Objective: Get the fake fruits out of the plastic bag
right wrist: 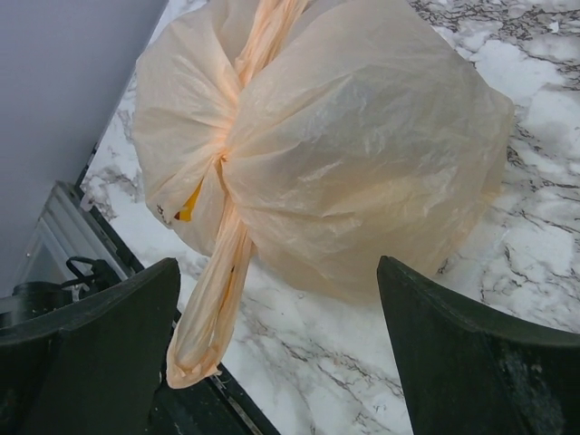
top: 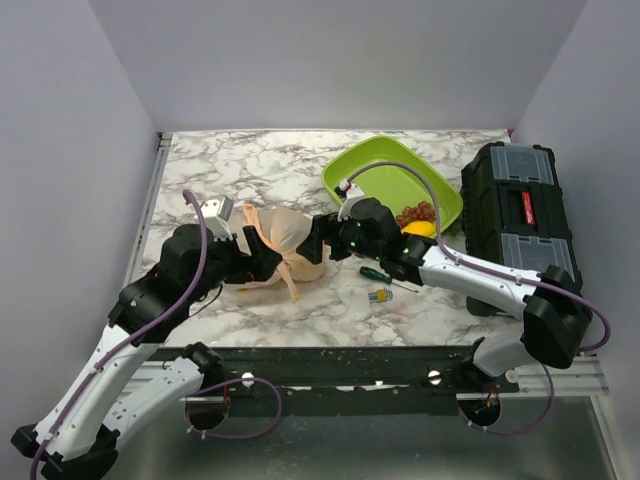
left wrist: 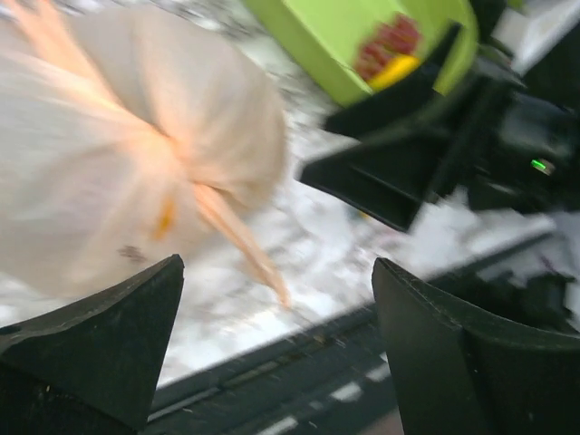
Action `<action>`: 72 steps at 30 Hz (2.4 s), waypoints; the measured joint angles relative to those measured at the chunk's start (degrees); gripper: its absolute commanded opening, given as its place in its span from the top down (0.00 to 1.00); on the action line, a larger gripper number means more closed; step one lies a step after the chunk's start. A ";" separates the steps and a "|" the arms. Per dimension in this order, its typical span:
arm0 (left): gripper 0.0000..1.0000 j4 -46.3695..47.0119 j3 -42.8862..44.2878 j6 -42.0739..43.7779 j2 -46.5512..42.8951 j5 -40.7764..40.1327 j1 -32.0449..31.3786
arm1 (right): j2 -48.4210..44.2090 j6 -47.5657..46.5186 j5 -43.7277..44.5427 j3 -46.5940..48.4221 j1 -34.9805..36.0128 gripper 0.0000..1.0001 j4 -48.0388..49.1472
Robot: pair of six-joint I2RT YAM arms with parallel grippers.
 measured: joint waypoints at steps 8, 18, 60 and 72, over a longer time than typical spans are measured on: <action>0.17 -2.99 2.95 11.54 10.23 -18.67 0.04 | 0.90 6.71 2.08 -0.15 0.02 0.14 2.12; 0.41 0.76 1.75 20.48 25.90 -19.50 0.07 | 0.48 15.28 1.66 -2.43 0.61 0.14 8.22; 1.00 2.60 2.58 26.58 29.57 -13.73 1.18 | 6.78 19.87 1.75 0.94 1.79 0.29 8.46; 1.00 3.21 2.05 26.84 29.38 -10.19 1.18 | 12.04 21.51 3.80 2.54 4.02 0.36 8.96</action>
